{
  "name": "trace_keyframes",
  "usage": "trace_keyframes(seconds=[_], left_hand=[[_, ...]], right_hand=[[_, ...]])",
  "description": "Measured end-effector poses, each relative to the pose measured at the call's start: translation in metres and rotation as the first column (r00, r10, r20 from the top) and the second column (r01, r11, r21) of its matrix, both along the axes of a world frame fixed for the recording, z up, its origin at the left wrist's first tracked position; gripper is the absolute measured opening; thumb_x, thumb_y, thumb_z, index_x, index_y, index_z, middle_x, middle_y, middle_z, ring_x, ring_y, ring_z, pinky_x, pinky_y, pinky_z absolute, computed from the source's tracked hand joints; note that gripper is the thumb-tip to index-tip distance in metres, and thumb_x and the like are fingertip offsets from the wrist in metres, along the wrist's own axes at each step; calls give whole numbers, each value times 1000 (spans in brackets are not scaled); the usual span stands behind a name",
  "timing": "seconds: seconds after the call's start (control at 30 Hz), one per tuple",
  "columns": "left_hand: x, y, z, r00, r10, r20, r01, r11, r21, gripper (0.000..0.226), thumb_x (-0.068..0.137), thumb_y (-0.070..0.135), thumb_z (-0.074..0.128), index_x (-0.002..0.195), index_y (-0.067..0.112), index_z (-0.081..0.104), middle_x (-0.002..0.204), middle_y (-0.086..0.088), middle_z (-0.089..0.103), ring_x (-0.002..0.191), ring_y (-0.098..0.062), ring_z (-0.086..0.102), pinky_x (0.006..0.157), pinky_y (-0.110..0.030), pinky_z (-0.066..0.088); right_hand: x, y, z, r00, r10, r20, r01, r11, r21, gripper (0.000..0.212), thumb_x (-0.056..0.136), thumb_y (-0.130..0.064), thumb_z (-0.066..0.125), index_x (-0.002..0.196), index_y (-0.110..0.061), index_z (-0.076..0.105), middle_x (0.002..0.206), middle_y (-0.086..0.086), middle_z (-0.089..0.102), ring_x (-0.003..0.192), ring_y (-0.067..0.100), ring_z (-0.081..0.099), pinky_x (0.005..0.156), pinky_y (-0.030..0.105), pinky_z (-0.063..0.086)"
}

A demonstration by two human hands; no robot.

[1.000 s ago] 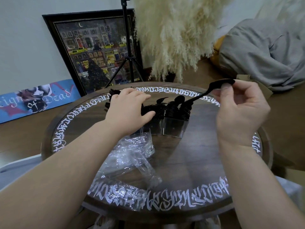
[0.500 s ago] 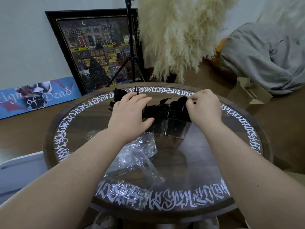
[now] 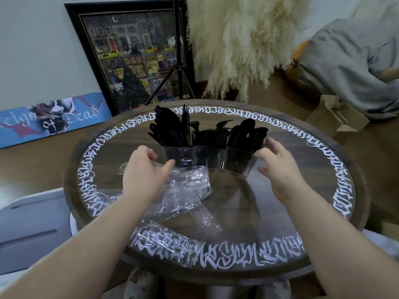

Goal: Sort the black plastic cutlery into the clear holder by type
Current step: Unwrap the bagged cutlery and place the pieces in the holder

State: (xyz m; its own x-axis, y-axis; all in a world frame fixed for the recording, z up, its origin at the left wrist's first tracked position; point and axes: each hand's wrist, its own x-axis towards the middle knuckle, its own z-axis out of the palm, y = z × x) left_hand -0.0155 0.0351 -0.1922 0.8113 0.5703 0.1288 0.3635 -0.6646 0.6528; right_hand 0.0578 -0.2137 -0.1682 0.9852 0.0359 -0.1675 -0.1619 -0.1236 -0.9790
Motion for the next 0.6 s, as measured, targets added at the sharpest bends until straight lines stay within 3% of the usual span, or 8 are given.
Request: trace_keyframes(seconds=[0.07,0.13,0.27,0.4,0.5,0.6], left_hand=[[8,4,-6,999,17,-38,-20,996,-91,61,75,45,75,120,15,48,119,-3,55,103,-22,56,85,-36,45],[14,4,-11,998,-30,-61,23,994,-107,78,73,48,75,136,16,42,129,-2,55,108,-21,58,92,-38,47],[23,-5,-11,994,-95,-56,89,991,-104,39,79,41,72,111,24,56,89,13,63,79,-8,58,61,-18,37],[27,-5,-10,994,-102,-32,98,991,-92,34,82,37,71,111,25,57,89,14,61,85,-12,58,70,-23,36],[26,-5,-8,992,-119,-41,115,990,-84,36,82,37,70,113,26,56,91,13,63,85,-12,59,68,-22,37],[19,-3,-5,989,-129,-67,124,989,-74,49,82,37,69,126,24,52,91,12,66,81,-8,60,66,-21,40]], right_hand=[[-1,0,-7,998,63,6,-63,995,-82,49,84,-9,63,127,-30,49,115,-24,57,109,-1,55,101,32,40],[1,1,-16,996,84,-2,-83,984,-158,67,77,-15,71,136,-29,45,123,-21,57,111,4,56,98,31,42],[16,6,-27,997,77,26,-71,983,-171,79,73,-8,74,141,-29,38,124,-17,56,97,1,59,87,29,49],[28,13,-34,997,65,46,-57,984,-168,79,70,-7,73,138,-30,41,119,-15,61,104,9,60,97,42,50],[27,15,-36,998,52,29,-47,985,-166,85,64,-16,77,140,-28,40,123,-12,60,112,8,56,102,41,46],[14,13,-37,999,27,-34,-36,954,-297,99,62,-33,79,147,-20,30,141,-1,48,126,19,47,107,34,39]])
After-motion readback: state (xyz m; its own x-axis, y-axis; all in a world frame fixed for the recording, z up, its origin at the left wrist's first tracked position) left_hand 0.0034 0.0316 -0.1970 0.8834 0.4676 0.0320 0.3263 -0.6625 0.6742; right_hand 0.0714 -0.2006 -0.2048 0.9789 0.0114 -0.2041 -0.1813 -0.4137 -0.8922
